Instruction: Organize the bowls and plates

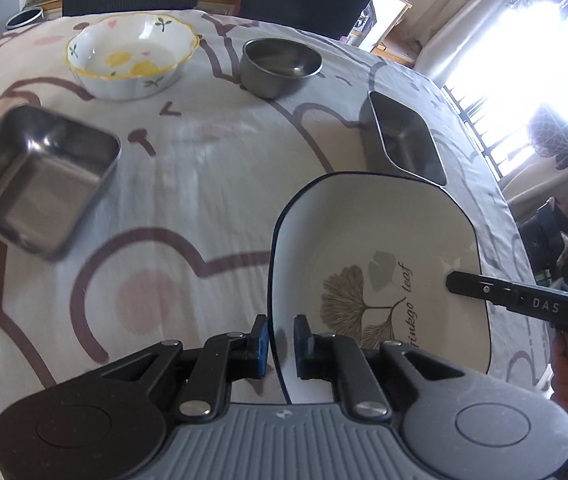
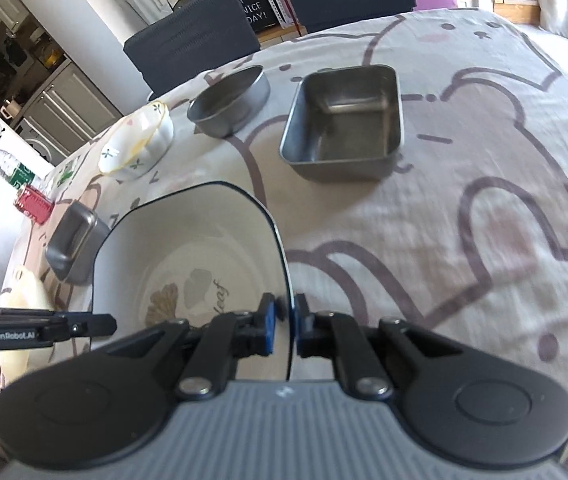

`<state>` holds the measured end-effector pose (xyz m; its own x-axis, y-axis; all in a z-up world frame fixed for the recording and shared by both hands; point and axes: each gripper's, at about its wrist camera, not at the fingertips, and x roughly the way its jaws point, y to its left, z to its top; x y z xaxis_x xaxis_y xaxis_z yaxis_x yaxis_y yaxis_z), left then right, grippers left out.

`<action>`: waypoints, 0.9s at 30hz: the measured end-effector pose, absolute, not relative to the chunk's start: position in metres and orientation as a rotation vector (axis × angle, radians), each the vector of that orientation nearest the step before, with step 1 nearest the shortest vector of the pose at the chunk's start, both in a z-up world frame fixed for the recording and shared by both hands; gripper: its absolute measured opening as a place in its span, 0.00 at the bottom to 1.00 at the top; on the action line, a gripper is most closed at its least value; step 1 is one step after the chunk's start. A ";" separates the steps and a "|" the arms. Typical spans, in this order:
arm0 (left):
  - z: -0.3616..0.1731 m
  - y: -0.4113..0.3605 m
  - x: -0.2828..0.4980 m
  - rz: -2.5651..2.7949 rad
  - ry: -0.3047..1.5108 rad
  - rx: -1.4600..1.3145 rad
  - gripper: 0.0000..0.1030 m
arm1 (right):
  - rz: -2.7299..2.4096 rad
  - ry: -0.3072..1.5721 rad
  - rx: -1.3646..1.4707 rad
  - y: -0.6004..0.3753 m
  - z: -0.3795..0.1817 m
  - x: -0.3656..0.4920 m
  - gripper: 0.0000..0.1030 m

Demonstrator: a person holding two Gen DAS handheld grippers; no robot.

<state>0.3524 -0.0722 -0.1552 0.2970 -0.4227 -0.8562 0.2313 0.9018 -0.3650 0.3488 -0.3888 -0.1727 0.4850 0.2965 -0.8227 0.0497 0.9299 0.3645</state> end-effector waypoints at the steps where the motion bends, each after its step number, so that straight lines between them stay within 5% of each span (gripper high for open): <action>1: -0.157 -0.073 0.348 -0.433 1.192 -0.191 0.13 | 0.151 1.063 0.363 -0.390 -0.173 0.346 0.12; 27: -0.180 -0.072 0.357 -0.335 1.209 -0.224 0.13 | 0.092 1.106 0.239 -0.361 -0.185 0.372 0.15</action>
